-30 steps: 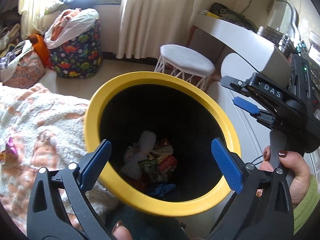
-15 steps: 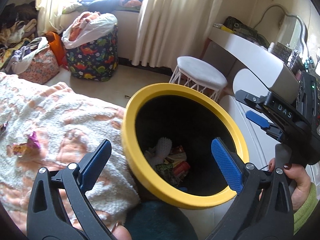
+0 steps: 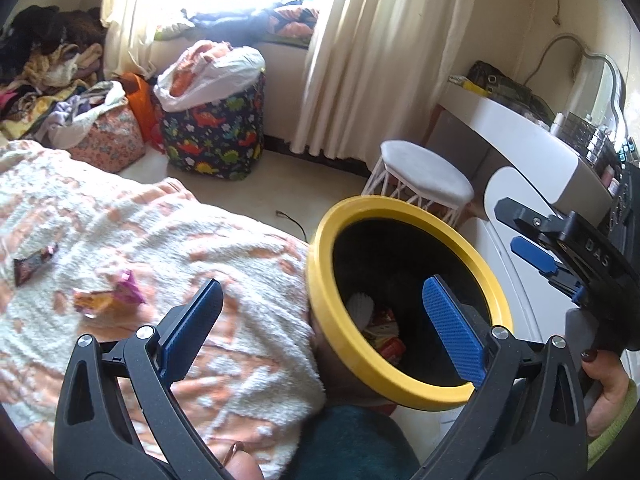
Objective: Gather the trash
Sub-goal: 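Move both open tools back over the chocolate bar and small wrapper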
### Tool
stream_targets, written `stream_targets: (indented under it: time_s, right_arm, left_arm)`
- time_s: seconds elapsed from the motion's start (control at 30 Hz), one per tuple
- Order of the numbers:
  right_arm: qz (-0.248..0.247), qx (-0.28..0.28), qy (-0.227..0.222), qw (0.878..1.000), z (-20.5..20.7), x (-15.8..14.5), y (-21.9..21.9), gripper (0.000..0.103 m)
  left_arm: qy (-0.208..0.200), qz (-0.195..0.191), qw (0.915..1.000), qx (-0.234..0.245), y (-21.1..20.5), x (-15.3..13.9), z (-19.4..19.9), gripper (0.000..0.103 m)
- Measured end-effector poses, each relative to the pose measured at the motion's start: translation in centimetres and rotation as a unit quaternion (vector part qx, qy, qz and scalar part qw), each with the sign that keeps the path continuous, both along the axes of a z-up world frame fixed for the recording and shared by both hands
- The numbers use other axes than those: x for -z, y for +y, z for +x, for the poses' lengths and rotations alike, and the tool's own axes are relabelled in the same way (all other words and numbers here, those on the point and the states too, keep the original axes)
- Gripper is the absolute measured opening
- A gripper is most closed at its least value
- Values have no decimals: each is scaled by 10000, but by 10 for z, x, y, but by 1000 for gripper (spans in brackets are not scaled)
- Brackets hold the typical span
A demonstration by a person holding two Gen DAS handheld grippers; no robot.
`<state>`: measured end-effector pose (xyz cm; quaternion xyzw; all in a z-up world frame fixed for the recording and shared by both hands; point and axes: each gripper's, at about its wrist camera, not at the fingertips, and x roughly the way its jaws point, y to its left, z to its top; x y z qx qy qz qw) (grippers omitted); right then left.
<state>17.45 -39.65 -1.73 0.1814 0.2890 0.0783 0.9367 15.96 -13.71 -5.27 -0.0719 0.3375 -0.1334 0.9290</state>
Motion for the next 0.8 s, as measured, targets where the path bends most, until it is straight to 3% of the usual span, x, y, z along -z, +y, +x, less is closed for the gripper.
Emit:
stream_targets:
  time_s: [0.8]
  right_arm:
    - [-497, -1369, 43, 9893, -15, 5, 129, 87]
  left_arm:
    - [-65, -276, 9937, -1080, 102, 4, -8, 92]
